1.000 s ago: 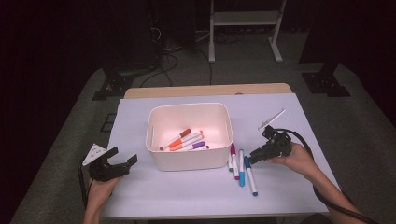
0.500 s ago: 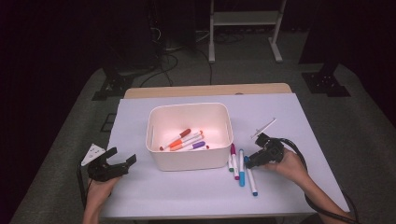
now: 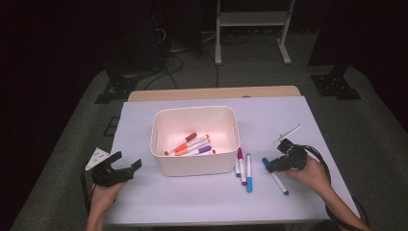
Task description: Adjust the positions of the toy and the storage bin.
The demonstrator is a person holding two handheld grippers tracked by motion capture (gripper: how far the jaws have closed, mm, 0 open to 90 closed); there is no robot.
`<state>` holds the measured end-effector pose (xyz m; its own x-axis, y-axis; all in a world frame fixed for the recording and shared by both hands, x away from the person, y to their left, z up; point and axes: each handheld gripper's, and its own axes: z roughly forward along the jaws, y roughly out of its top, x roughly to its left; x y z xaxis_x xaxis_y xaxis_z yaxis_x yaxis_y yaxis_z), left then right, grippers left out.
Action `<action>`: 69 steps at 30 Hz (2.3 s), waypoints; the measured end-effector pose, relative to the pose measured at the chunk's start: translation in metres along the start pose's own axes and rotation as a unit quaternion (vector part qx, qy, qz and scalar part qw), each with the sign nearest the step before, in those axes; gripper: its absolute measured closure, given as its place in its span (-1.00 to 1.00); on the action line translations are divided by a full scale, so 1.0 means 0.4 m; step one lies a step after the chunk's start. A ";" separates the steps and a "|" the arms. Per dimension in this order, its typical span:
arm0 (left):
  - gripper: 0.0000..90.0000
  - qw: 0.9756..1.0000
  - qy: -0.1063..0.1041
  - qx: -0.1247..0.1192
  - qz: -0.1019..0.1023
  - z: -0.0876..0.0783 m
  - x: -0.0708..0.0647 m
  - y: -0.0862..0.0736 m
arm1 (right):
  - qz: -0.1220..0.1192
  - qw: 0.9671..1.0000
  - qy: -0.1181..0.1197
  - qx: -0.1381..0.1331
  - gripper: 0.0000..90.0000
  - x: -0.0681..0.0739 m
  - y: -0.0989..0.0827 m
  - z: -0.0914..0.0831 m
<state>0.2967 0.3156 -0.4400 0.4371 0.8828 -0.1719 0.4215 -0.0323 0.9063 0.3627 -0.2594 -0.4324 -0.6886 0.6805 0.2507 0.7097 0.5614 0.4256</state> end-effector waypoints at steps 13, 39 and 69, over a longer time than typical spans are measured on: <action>-0.94 1.000 0.000 -0.001 0.000 -0.001 0.003 0.001 | 0.016 0.999 0.051 0.008 0.63 -0.029 0.014 -0.013; -0.94 1.000 0.000 -0.006 -0.001 -0.002 0.004 0.003 | -0.070 0.991 0.118 -0.008 0.63 0.091 0.223 -0.265; -0.94 1.000 -0.005 -0.008 -0.002 -0.004 0.007 0.003 | -0.206 0.963 0.161 0.074 0.63 0.344 0.550 -0.168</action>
<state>0.2974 0.3187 -0.4387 0.4428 0.8786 -0.1791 0.4108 -0.0212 0.9115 0.4142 -0.0739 -0.2458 -0.9093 0.2191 0.3537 0.3646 0.8291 0.4239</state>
